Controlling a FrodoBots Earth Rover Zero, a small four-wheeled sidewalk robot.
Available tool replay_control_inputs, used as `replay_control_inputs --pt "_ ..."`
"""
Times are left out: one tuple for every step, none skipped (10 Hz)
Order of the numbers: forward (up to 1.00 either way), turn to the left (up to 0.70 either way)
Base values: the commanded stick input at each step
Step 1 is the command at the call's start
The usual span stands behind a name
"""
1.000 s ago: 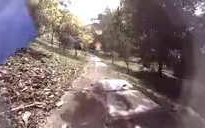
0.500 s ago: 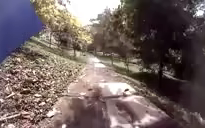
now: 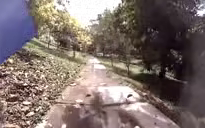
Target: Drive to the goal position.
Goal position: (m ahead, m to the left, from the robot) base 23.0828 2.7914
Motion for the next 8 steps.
replay_control_inputs --pt "0.5 0.0" --pt "0.5 0.0" --pt "0.5 0.0" --pt "0.5 0.18" --pt "0.5 0.42" --pt "0.5 0.5" --pt "0.5 0.5" --pt "0.5 0.5"
